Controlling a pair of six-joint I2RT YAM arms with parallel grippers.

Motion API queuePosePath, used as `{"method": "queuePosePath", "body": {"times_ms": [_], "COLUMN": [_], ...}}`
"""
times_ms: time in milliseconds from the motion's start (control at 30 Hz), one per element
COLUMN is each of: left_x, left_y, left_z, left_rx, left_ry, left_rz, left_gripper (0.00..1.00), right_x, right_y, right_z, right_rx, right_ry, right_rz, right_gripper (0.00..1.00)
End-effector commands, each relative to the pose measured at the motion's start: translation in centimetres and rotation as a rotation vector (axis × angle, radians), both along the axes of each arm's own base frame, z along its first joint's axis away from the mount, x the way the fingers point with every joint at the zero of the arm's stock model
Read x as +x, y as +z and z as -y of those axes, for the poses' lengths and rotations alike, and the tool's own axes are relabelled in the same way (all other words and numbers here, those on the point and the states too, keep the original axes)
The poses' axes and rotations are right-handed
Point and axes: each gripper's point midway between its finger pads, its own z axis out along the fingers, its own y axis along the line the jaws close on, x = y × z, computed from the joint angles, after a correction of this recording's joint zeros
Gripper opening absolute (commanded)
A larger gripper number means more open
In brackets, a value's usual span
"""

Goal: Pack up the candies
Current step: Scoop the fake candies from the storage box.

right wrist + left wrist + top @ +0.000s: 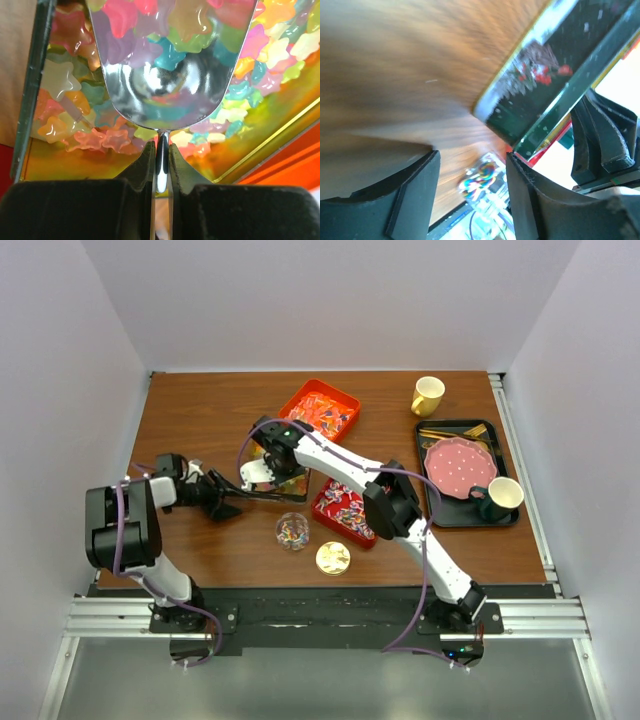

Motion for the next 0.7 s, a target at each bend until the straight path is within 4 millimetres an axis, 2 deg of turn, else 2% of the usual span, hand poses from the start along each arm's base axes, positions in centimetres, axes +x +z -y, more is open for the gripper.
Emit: {"method": "queuePosePath", "body": {"times_ms": [0,233,400,467,500,567,667], "left_x": [-0.7,2.3,3.5,3.9,4.4,4.9,6.0], "left_y": [0.8,4.0,5.8,6.2,6.6,6.3,6.8], "left_z": [-3.4,-5.6,-6.0,-6.4,-6.6,-7.4,-8.7], "left_rx": [0.12,0.136,0.171,0.206,0.226,0.29,0.38], "left_ry": [0.023,0.047,0.025,-0.008,-0.025,-0.057,-0.102], "left_rz": [-0.017,0.117,0.228,0.278,0.308,0.338,0.388], "left_gripper": [0.62,0.64,0.67,0.68,0.68,0.68,0.68], "right_x": [-3.2,-2.4,-0.6,-0.1,0.1,0.2,-0.3], "right_y": [1.2,1.8,2.8,3.7,3.9,4.5,4.8], "right_z": [-1.4,-0.5,0.5,0.5,1.3,1.6,2.5], "right_rx": [0.106,0.144,0.196,0.234,0.233,0.239,0.241], "right_ry": [0.064,-0.004,-0.079,-0.093,-0.108,-0.105,-0.09], "right_rz": [-0.144,-0.155,-0.162,-0.174,-0.185,-0.198,-0.236], "right_gripper": [0.0,0.0,0.0,0.0,0.0,0.0,0.0]}}
